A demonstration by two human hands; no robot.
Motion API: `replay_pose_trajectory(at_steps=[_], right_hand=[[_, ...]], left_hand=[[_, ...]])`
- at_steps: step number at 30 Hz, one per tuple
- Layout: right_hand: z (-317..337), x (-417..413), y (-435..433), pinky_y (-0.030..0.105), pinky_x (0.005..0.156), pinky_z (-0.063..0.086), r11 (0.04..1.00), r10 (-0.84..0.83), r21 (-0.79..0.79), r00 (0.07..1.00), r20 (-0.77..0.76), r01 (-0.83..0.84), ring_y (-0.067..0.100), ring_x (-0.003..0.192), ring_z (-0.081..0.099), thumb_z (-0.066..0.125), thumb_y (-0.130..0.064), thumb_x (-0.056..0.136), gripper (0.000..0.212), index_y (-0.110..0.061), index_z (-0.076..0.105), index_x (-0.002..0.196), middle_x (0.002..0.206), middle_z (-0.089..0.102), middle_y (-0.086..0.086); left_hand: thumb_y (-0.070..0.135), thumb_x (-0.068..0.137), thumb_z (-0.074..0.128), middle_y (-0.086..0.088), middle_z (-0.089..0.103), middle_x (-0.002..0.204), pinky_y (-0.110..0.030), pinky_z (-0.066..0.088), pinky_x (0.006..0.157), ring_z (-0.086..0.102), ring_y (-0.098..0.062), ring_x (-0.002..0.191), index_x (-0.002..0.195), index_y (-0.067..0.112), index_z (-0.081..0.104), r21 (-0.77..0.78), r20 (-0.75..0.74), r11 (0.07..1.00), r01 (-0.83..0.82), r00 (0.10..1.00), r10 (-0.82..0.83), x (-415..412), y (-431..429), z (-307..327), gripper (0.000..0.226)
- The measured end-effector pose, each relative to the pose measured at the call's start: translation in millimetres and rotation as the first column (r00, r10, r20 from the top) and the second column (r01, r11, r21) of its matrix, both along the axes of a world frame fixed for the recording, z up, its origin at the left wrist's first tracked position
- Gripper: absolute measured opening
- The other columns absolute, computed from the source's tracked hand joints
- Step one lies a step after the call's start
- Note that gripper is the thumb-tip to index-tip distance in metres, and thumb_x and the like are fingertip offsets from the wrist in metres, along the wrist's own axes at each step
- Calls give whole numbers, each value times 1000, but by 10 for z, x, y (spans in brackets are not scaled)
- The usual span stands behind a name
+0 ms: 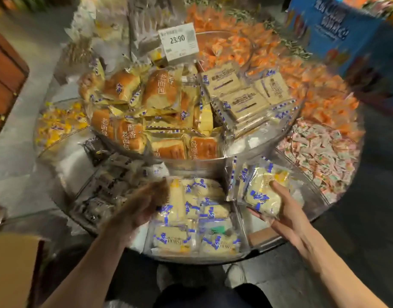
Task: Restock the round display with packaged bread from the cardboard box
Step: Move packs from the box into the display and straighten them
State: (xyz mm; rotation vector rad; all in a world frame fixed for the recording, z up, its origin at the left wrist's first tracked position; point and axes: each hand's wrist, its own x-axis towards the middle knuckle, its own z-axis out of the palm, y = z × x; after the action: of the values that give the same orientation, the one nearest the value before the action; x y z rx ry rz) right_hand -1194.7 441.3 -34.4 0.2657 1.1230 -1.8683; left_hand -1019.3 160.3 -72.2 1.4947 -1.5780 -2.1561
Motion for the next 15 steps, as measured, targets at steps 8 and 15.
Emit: replay_pose_trajectory(at_steps=[8,15], right_hand=[[-49,-56,20,46,70,62,998,56,-4,997,54,-56,31,88,75,61,-28,82,36,-15,64,115,110,74,17],[-50,-121,186,51,81,58,998,28,62,1000,7,-28,32,93,74,75,-34,71,52,-16,64,119,114,72,18]], left_hand=[[34,66,79,-21,71,95,-43,55,68,65,-32,80,104,5,70,-114,-8,993,35,999,-36,20,18,324,49],[28,83,79,13,68,66,-27,47,66,60,-4,64,80,15,74,-542,243,572,615,767,-594,-678,309,128,14]])
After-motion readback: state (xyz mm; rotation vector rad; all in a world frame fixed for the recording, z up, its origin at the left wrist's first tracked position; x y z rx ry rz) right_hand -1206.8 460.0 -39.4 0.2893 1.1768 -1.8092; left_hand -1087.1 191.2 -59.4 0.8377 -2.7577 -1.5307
